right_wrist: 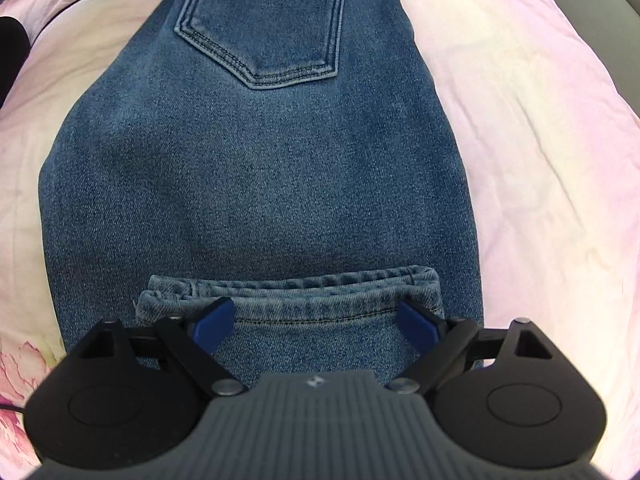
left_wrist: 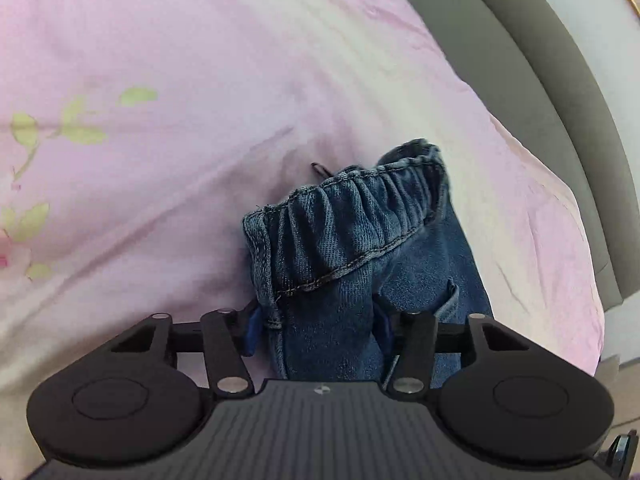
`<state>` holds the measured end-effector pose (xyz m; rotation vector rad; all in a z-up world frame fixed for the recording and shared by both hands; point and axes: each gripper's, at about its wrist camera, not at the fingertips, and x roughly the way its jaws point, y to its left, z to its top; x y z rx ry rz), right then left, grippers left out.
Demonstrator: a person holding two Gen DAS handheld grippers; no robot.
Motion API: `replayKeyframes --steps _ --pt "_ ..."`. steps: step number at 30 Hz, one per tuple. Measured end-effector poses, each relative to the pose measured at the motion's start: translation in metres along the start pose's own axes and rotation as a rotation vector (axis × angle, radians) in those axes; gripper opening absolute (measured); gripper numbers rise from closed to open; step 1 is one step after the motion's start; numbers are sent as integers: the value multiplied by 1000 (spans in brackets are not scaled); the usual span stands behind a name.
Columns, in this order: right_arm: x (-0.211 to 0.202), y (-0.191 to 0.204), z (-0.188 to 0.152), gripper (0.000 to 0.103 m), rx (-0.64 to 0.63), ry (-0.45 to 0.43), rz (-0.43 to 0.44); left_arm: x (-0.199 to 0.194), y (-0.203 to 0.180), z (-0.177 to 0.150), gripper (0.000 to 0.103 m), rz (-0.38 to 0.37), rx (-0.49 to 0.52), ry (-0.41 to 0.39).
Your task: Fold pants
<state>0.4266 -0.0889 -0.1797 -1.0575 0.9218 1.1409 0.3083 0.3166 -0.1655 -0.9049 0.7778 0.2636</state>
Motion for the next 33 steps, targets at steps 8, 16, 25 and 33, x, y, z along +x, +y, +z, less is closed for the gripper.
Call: replayKeyframes --steps 8,16,25,33 --pt "-3 4 -2 85 6 -17 -33 -53 -61 -3 54 -75 170 -116" --pt "-50 19 -24 86 126 -71 -181 -106 -171 -27 53 -188 407 -186" --pt "-117 27 -126 86 505 -108 -261 -117 -311 -116 53 -259 745 -201" --pt "-143 46 -207 86 738 -143 -302 -52 -402 -223 53 -242 1014 -23"
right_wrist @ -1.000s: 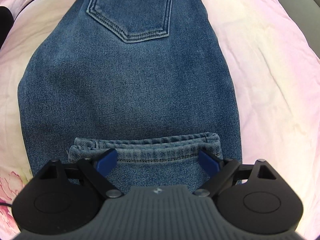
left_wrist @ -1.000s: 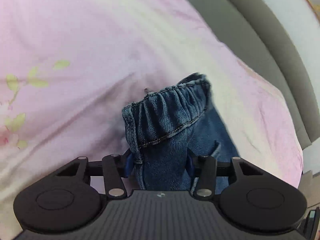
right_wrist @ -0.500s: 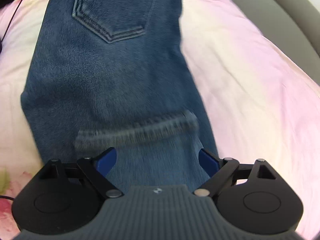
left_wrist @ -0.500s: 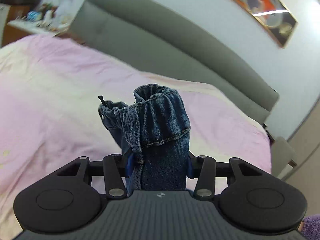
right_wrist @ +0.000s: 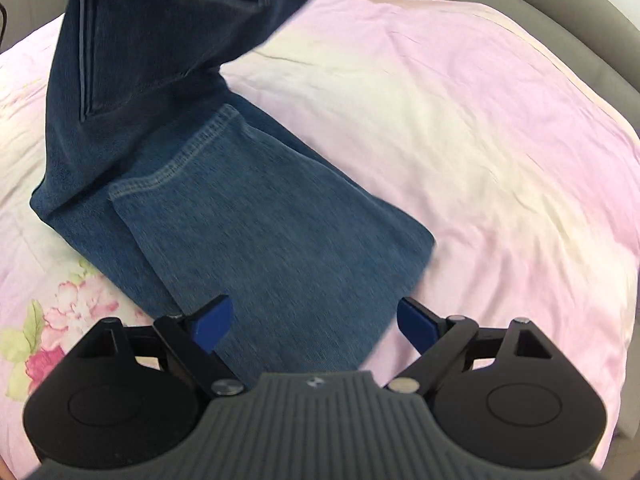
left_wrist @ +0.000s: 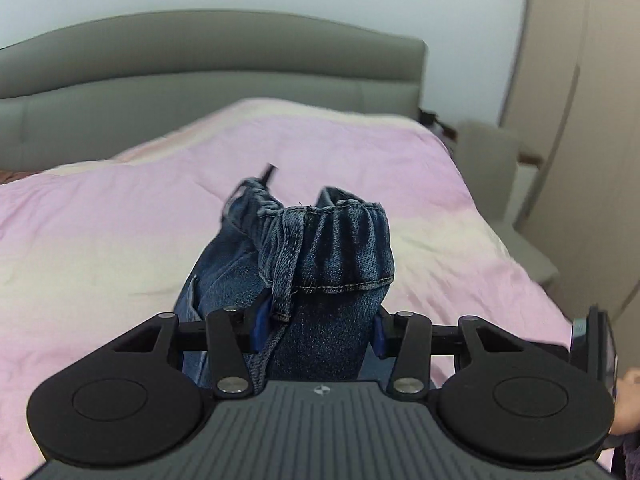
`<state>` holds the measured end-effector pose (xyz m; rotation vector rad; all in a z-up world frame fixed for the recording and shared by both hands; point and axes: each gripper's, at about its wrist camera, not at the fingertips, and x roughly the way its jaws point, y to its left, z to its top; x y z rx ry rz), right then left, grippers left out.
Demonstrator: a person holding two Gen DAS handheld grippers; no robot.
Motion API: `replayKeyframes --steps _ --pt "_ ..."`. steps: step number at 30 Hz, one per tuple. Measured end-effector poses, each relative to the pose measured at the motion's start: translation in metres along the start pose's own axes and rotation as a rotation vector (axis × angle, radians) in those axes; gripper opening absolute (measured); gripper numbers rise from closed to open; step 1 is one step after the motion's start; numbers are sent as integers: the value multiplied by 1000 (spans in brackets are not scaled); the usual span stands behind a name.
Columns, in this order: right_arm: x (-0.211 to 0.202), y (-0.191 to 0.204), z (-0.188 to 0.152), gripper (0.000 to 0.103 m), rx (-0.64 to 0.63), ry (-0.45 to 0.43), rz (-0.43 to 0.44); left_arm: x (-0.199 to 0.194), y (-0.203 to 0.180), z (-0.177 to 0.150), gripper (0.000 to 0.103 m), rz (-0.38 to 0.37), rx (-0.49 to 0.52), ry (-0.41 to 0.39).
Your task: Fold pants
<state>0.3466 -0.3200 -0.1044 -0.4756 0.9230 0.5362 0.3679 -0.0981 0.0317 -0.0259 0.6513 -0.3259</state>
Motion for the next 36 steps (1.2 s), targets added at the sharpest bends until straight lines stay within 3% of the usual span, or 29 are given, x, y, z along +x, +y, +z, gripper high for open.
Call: replayKeyframes --steps 8,13,16,22,28,33,36 --pt "0 -24 -48 86 96 7 7 89 -104 -57 53 -54 231 205" --pt "-1 -31 -73 86 124 25 10 118 -122 -79 57 -86 353 300" --pt "-6 -34 -80 86 139 34 -2 118 -122 -82 67 -141 388 326" --pt "-36 -37 -63 85 176 6 1 78 -85 -87 74 -239 275 326" --pt "-55 -40 -22 76 308 -55 66 30 -22 -108 75 -152 290 322" --pt "-33 -42 12 67 424 -56 83 10 39 -136 76 -53 244 368" --pt "-17 -47 24 65 494 -47 79 2 65 -155 76 -38 209 392"
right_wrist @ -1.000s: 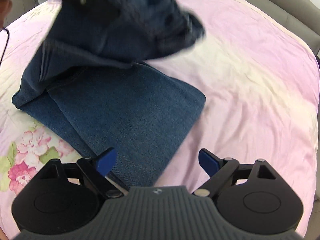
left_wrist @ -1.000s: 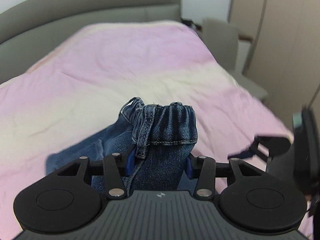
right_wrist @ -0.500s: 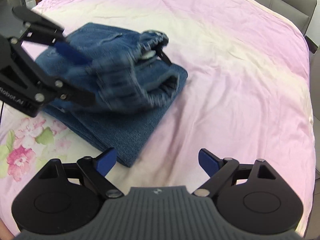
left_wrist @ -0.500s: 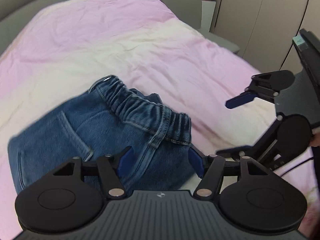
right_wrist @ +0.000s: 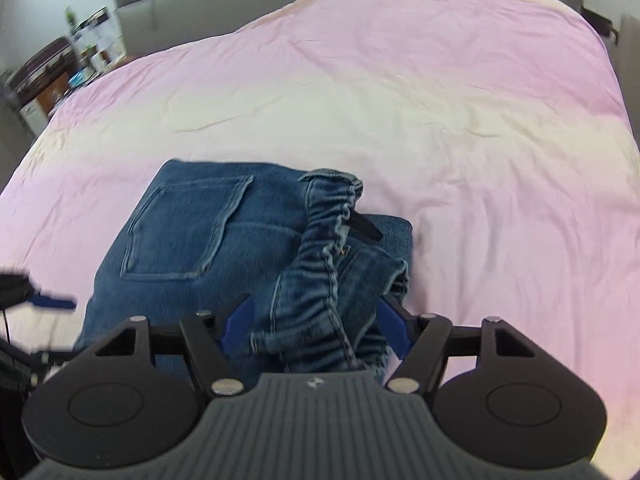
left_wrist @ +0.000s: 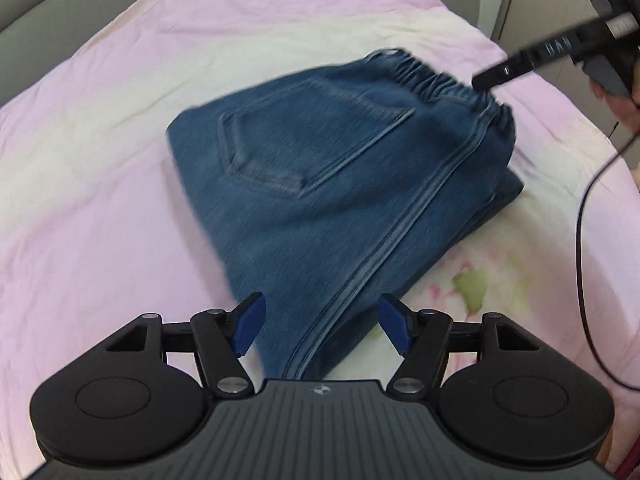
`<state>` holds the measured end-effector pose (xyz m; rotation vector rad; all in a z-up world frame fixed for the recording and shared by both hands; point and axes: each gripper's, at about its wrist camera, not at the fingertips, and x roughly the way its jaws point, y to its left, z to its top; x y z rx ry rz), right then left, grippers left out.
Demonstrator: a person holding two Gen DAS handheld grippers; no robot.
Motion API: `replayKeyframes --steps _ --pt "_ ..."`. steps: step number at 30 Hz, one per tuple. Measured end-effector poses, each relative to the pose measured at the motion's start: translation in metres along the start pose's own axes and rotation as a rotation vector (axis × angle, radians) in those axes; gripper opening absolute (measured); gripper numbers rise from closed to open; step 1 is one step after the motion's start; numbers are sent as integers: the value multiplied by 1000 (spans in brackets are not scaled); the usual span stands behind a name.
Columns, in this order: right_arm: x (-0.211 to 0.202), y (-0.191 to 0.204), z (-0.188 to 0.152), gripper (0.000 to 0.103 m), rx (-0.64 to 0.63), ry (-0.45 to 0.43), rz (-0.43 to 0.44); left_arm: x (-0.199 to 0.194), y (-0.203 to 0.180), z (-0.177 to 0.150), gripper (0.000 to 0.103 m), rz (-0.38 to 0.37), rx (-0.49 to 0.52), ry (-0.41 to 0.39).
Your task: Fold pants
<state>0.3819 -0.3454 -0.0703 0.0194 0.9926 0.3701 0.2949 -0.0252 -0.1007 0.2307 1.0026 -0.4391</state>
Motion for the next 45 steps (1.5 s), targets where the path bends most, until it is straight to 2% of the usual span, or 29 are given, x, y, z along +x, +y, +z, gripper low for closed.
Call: replayKeyframes --steps 4,6,9,10,12,13,14,16,19,21,24,26,30,33,37,40,43,45 --pt "22 -3 13 65 79 7 -17 10 16 -25 76 -32 -80 29" --pt "36 -7 18 64 120 23 -29 21 18 -34 74 -15 -103 57" --pt "53 -19 20 56 210 56 -21 31 24 -41 58 12 -140 68" --pt "58 -23 20 51 253 66 -2 32 28 -42 54 7 -160 62" --pt "60 -26 21 44 303 72 8 31 34 -41 40 -19 -197 47" --pt "57 -24 22 24 294 67 23 29 36 -40 32 -37 -205 46" --pt "53 -21 24 15 284 65 44 28 36 -40 30 -36 -210 48" --pt "37 -8 30 7 225 46 25 24 34 -40 28 -24 -197 40" --pt "-1 15 36 4 126 -23 9 20 33 -41 26 -9 -221 33" --pt "-27 20 32 1 106 -71 9 16 37 -43 25 4 -249 38" --pt "-53 11 12 0 152 -95 7 11 36 -49 24 18 -242 34" --pt "-53 1 -10 0 178 -68 -11 9 35 -51 24 29 -219 39" --pt "-31 -23 -61 0 268 -12 -35 8 35 -55 24 45 -210 71" --pt "-10 -32 -81 0 312 6 -47 3 30 -55 24 60 -197 83" --pt "15 -30 -88 1 322 28 -73 -11 29 -47 23 50 -193 133" --pt "18 -27 -86 3 306 23 -76 -33 28 -39 17 41 -164 148" --pt "9 -32 -81 9 298 -3 -38 -57 33 -23 17 50 -164 91" --pt "2 -38 -79 22 291 -33 -40 -65 37 -7 18 28 -209 42"
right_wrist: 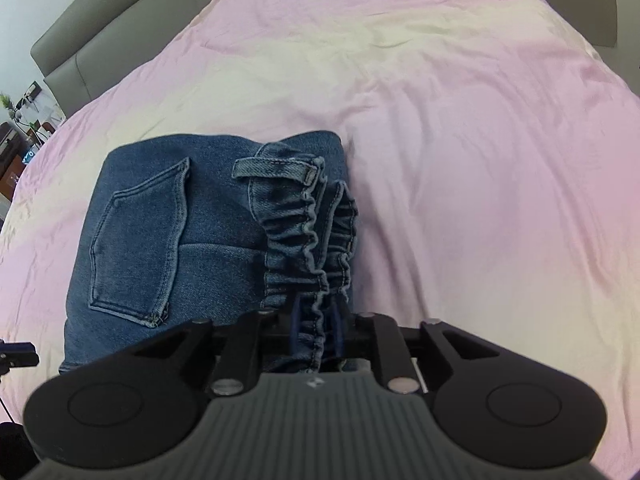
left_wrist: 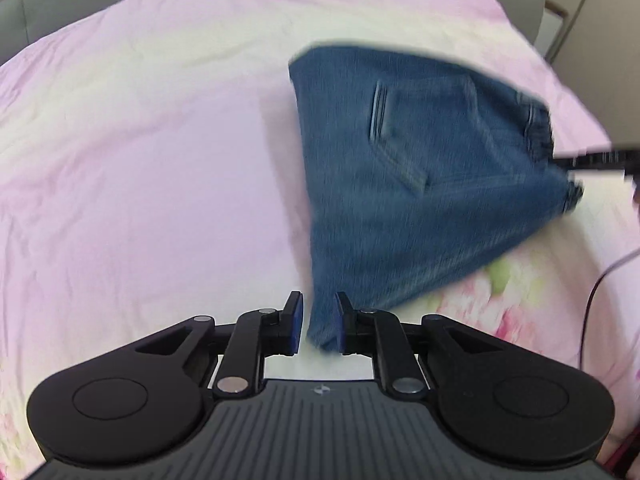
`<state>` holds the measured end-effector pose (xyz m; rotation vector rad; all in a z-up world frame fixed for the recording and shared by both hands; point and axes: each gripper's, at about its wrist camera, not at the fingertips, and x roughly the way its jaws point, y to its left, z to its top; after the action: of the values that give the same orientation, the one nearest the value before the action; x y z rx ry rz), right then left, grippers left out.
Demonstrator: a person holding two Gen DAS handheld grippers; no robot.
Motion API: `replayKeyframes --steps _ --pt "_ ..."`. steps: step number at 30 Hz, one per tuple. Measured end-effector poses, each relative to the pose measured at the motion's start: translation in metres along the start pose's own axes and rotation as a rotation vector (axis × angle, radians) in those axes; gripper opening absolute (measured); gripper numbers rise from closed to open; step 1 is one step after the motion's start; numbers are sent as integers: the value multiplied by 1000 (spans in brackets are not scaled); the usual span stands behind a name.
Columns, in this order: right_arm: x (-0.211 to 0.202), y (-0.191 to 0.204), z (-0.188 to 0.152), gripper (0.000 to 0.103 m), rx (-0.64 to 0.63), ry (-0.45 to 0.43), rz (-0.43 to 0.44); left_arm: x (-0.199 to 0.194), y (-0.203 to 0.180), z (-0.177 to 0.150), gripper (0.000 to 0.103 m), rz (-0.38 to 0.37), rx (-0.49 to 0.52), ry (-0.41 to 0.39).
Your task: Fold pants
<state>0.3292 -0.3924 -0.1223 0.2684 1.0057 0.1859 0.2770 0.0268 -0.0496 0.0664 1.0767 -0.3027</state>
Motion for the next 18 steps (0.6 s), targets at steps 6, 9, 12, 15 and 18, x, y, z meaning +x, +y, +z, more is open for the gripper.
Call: replayKeyframes --steps 6,9,12,15,18 --pt "-21 -19 19 61 140 -76 129 17 5 56 40 -96 -170 -110" --pt "-11 -32 32 64 260 -90 201 43 4 79 50 -133 -264 -127" --pt "8 -43 41 67 353 -71 255 74 7 96 53 -157 -342 -117" --pt "33 -53 44 68 426 -28 305 92 14 106 56 -183 -404 -105" --pt "49 -63 44 69 479 -20 372 108 22 113 58 -190 -449 -88"
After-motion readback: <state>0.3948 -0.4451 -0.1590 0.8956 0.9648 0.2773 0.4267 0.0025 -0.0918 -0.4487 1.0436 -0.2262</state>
